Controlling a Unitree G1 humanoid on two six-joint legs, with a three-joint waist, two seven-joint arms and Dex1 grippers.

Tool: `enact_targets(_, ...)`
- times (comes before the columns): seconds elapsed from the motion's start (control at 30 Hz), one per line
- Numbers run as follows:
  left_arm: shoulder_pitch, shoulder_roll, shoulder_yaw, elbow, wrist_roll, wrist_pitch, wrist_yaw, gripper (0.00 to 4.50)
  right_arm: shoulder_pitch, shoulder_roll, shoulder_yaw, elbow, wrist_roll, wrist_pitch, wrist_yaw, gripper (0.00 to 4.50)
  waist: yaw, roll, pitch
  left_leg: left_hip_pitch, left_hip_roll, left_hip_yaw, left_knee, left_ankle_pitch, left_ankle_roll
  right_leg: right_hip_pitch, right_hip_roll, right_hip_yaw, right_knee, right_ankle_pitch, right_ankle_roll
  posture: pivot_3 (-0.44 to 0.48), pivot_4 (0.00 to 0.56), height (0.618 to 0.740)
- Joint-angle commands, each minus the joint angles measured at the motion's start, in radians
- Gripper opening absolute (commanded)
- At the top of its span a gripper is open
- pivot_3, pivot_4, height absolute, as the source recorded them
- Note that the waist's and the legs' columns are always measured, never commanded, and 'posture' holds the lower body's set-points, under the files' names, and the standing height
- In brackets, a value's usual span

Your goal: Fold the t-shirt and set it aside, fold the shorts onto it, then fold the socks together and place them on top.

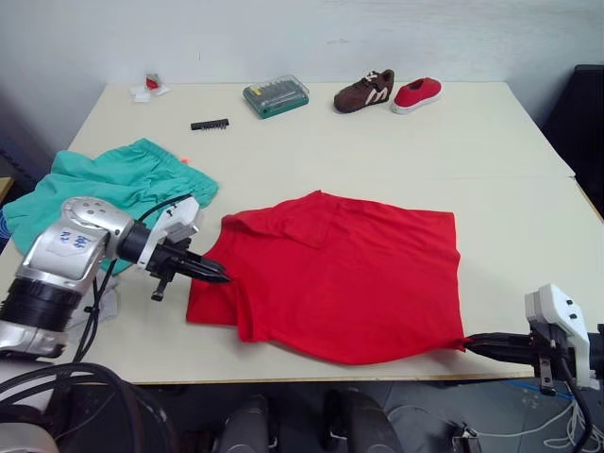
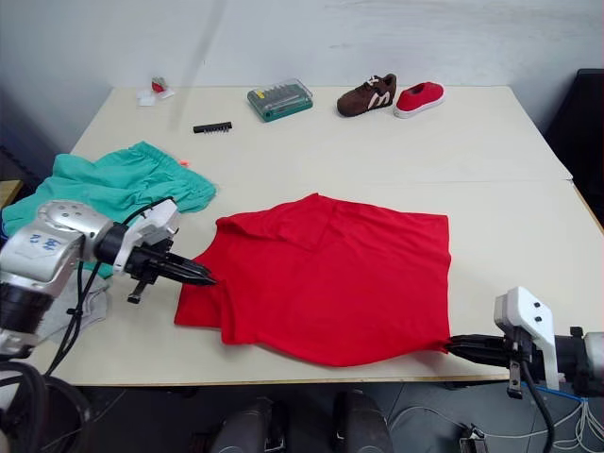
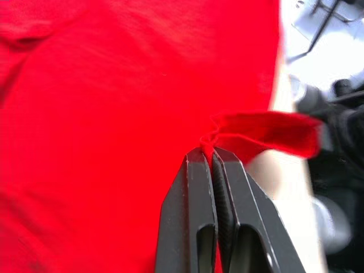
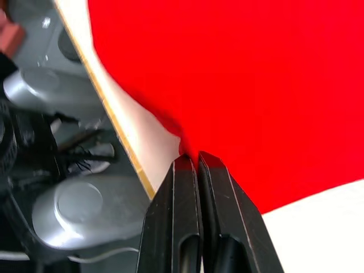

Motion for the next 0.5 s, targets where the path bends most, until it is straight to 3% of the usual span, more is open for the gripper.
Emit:
enact_targets(0.03,-0.053,-0.029,0.009,0.113,0.056,-0.049,-0.001,0.00,-0.030,0.023,0.010,0.037,0.030,0.056,-0.019,0.06,-0.002,0.000,0.000,0.000,0.000,0.000,0.000,0.000,0.000,0.000,0.000,0.000,0.001,0.000,0.000,0.000,0.150,0.740)
enact_targets(0.5,-0.061,-0.068,0.040,0.231,0.138,-0.115,0.012,0.00,-0.133,0.060,0.080,0.157,0.020,0.130,-0.028,0.06,-0.006,-0.001,0.000,0.000,0.000,0.001,0.001,0.000,0.000,-0.001,-0.001,0.001,0.003,0.000,0.000,0.000,0.150,0.740)
